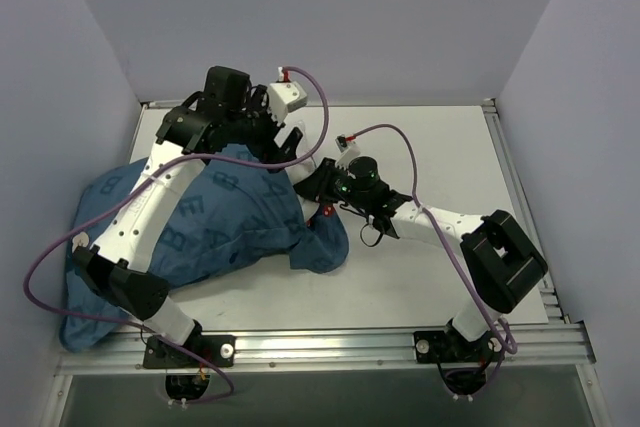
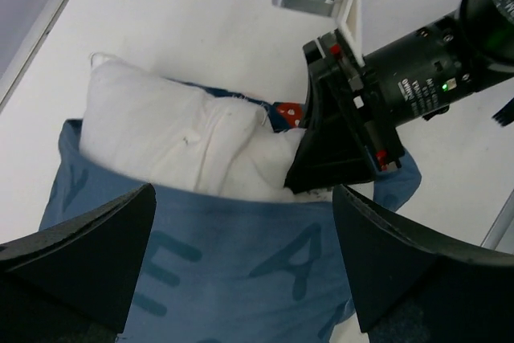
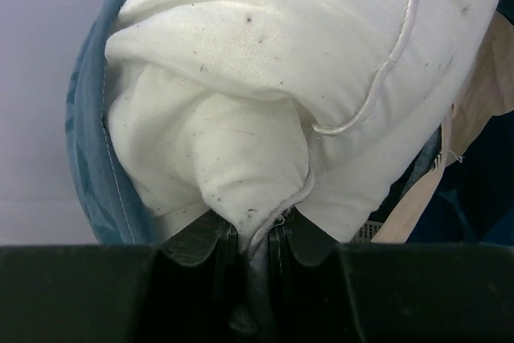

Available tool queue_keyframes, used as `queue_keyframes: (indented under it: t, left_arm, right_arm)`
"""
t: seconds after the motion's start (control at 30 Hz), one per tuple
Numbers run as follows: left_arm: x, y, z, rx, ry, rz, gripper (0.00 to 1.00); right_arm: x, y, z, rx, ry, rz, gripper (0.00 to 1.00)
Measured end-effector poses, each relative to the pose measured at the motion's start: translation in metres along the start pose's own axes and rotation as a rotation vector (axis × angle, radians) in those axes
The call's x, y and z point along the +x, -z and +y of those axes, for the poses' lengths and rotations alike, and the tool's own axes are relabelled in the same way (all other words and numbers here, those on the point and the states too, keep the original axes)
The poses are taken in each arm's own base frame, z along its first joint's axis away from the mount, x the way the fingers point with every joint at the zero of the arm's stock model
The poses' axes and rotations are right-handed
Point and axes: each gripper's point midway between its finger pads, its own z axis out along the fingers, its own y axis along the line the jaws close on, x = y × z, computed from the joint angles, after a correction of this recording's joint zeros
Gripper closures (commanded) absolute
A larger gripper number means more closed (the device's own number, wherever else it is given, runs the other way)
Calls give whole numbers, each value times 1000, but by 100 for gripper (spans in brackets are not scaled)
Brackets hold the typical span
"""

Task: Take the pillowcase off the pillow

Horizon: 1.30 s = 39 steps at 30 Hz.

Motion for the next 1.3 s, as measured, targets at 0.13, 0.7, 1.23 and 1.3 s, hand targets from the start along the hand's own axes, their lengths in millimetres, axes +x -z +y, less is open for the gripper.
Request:
queue_keyframes:
  t: [0.13, 0.7, 1.23, 1.3]
  left_arm:
    - [32, 7, 4, -82, 9, 90, 6]
    - [85, -27, 9, -174, 92, 219, 65]
    - [105, 0, -10, -73, -20, 216, 98]
    - [119, 10, -18, -47, -64, 241, 98]
  right_arm:
    - [-3, 0, 2, -6, -13, -17, 100]
    - [-2, -2, 4, -1, -22, -30, 100]
    - [-14, 24, -4, 2, -30, -42, 100]
    - [-20, 32, -6, 14, -21, -50, 100]
